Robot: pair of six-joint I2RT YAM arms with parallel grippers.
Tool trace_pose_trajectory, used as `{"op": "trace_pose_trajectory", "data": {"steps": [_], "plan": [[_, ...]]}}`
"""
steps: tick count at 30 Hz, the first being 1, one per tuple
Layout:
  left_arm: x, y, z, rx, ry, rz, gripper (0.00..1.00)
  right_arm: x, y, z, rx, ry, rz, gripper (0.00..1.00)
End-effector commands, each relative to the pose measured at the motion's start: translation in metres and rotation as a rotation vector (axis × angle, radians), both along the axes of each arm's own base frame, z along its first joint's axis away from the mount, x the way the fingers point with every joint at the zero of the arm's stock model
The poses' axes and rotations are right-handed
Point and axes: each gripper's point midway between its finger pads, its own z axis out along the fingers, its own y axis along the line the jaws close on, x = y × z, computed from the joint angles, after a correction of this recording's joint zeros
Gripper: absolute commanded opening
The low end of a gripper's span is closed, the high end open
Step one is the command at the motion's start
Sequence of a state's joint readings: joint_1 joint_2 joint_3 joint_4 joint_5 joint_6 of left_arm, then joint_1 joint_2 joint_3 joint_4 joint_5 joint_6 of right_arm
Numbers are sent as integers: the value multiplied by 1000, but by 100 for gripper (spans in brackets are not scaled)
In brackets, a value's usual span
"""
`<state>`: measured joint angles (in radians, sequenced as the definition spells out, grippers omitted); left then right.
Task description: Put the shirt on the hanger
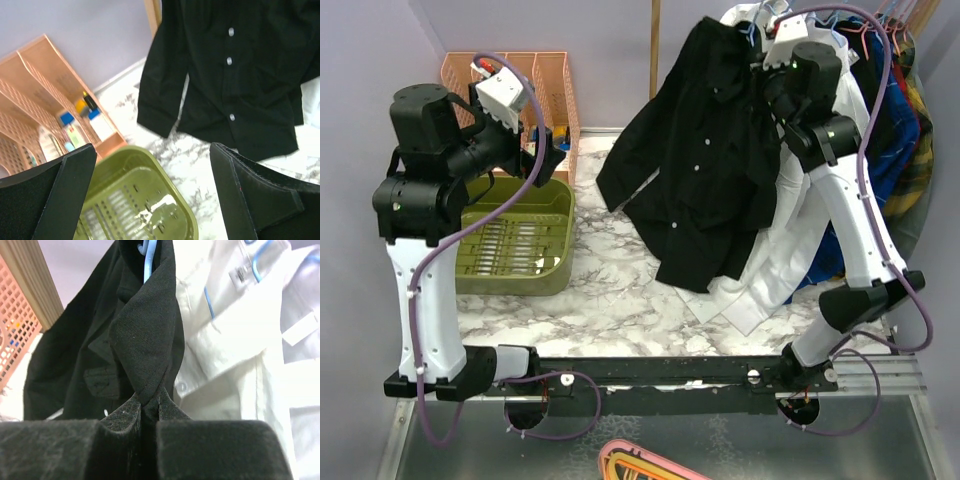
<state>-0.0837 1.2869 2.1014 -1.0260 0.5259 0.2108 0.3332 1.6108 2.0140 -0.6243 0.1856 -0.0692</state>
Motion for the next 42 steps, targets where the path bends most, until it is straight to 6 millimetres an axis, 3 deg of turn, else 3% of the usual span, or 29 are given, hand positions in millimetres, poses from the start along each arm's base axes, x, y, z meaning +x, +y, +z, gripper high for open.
{"op": "trace_pose_trajectory", "data": {"steps": [1, 7, 14, 23, 30, 31, 32, 35, 36, 40, 42], "plan": [[-3, 4, -23, -4, 88, 12, 99, 18, 13, 47, 36, -126, 58, 1], [-7, 1, -27, 5, 97, -19, 99, 40, 21, 49, 45, -143, 71, 1], [-7, -2, -26, 3, 101, -42, 98, 60, 16, 58, 78, -174, 72, 1], [3, 7, -32, 3, 117, 8, 98, 80, 27, 11, 109, -62, 136, 1], [6, 22, -35, -32, 125, 46, 98, 89, 30, 5, 128, -50, 161, 2], [6, 25, -36, -42, 129, 53, 98, 87, 31, 3, 126, -41, 166, 7], [6, 28, -37, -50, 132, 58, 98, 84, 32, -2, 127, -22, 171, 20], [6, 38, -43, -79, 146, 90, 98, 63, 26, -8, 173, 21, 147, 94], [6, 42, -46, -84, 153, 101, 98, 55, 16, -6, 207, 21, 88, 100], [9, 53, -57, -100, 183, 138, 99, 13, -36, 6, 242, -14, -165, 99], [11, 57, -60, -104, 189, 154, 99, -13, -51, 3, 289, -7, -235, 99]]}}
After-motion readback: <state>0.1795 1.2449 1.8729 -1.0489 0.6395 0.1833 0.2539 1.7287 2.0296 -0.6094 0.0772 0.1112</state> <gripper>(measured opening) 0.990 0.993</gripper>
